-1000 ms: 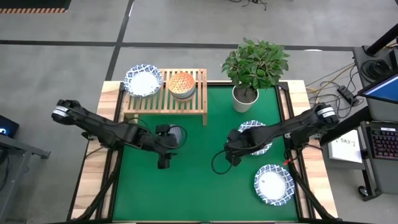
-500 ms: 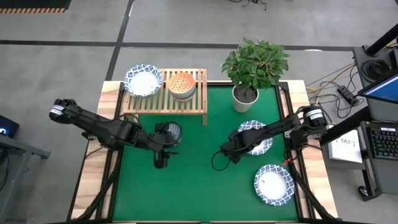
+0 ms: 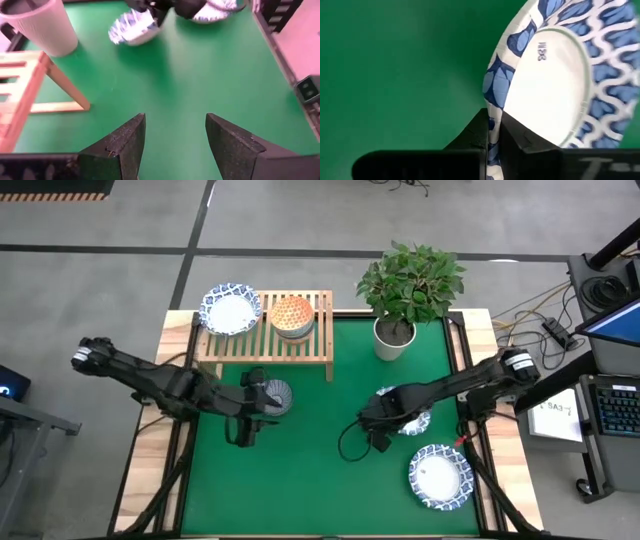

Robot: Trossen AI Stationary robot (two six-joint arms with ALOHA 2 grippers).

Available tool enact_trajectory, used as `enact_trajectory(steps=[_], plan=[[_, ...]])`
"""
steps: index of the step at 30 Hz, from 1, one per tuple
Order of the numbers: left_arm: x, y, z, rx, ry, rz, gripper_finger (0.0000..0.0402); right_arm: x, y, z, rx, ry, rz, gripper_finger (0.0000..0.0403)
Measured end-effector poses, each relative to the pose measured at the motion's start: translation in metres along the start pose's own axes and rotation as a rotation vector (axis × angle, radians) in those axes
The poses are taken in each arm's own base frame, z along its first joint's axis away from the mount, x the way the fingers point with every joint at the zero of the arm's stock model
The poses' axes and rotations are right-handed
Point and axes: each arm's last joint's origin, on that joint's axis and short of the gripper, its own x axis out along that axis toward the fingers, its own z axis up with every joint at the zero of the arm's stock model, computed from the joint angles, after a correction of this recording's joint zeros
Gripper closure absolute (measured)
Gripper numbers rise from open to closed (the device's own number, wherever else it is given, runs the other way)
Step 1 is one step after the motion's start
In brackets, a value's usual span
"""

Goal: Place and stack bowls onto a shelf
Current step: Stack the top white bowl on top of the other white bowl on the shelf

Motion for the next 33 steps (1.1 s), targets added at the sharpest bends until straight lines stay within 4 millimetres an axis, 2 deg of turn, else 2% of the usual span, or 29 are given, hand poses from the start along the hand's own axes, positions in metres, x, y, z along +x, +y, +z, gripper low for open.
enact_trajectory(steps=[7, 11, 15, 18, 22, 26, 30, 33], plan=[[-0.029, 0.0, 0.004, -0.01, -0.138, 0.023, 0.0215, -0.067, 0.025, -0.012, -0.194, -0.13, 0.231, 0.039], [-0.041, -0.002, 0.007, -0.032, -0.223, 0.028, 0.0219, -0.106, 0.044, -0.019, -0.405, -0.272, 0.36, 0.0391], [-0.056, -0.006, 0.011, -0.062, -0.31, -0.028, 0.0222, -0.143, 0.065, -0.016, -0.652, -0.563, 0.496, 0.0391], [-0.069, -0.009, 0.015, -0.039, -0.391, -0.066, 0.0222, -0.164, 0.074, -0.008, -0.794, -0.829, 0.483, 0.0391], [-0.083, -0.009, 0.018, 0.027, -0.478, -0.086, 0.0222, -0.184, 0.078, 0.009, -0.895, -1.146, 0.349, 0.0391], [-0.102, -0.001, 0.018, 0.057, -0.547, -0.055, 0.0222, -0.196, 0.073, 0.034, -0.91, -1.369, 0.225, 0.0391], [-0.128, 0.012, 0.013, 0.075, -0.63, -0.025, 0.0222, -0.194, 0.063, 0.07, -0.885, -1.483, 0.109, 0.0391], [-0.148, 0.023, 0.007, 0.074, -0.697, -0.003, 0.0222, -0.187, 0.054, 0.1, -0.863, -1.5, 0.025, 0.0391]])
